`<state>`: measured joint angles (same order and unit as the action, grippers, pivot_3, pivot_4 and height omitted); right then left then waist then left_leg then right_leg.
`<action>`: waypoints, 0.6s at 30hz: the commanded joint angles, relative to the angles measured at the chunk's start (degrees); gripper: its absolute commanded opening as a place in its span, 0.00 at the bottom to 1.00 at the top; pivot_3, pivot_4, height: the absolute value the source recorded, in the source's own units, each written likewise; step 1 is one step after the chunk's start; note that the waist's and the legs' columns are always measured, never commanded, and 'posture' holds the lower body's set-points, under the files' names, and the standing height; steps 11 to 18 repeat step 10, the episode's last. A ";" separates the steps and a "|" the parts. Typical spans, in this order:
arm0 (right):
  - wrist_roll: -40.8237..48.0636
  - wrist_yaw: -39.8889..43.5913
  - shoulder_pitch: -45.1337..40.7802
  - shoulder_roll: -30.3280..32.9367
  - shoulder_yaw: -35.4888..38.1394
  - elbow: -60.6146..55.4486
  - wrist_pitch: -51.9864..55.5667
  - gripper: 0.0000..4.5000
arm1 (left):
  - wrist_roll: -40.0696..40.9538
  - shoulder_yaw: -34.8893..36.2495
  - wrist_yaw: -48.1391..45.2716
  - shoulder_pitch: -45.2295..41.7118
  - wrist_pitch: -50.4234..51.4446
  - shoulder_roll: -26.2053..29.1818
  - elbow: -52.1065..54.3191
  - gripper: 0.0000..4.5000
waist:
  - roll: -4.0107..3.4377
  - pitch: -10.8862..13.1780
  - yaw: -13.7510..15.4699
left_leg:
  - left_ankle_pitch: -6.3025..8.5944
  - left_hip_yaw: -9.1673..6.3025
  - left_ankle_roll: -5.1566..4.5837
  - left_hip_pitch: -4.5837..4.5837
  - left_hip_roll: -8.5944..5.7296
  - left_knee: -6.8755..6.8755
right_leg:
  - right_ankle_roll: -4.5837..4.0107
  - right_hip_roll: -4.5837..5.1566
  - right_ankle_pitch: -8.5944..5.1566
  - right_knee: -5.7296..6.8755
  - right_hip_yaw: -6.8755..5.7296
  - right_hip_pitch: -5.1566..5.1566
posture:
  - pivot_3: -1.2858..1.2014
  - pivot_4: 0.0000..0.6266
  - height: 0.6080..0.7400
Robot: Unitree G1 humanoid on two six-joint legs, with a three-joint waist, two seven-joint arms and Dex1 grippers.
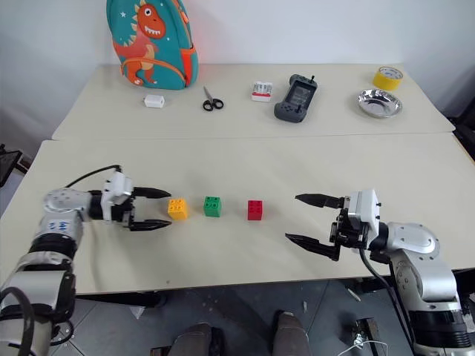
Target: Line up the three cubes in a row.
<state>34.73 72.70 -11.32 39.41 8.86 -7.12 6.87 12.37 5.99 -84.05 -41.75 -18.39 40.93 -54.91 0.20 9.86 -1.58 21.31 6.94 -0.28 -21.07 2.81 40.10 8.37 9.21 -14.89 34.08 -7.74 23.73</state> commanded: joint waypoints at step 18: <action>-0.88 9.50 -10.97 3.90 -1.77 9.13 0.38 1.00 | 8.86 9.21 6.22 13.69 16.21 8.99 29.48 0.94 | -0.02 0.02 1.01 | 0.00 -0.01 0.01 -0.01 0.01 0.11 | 0.00 0.01 0.00 0.03 0.03 -0.04 | 0.52 0.24 1.00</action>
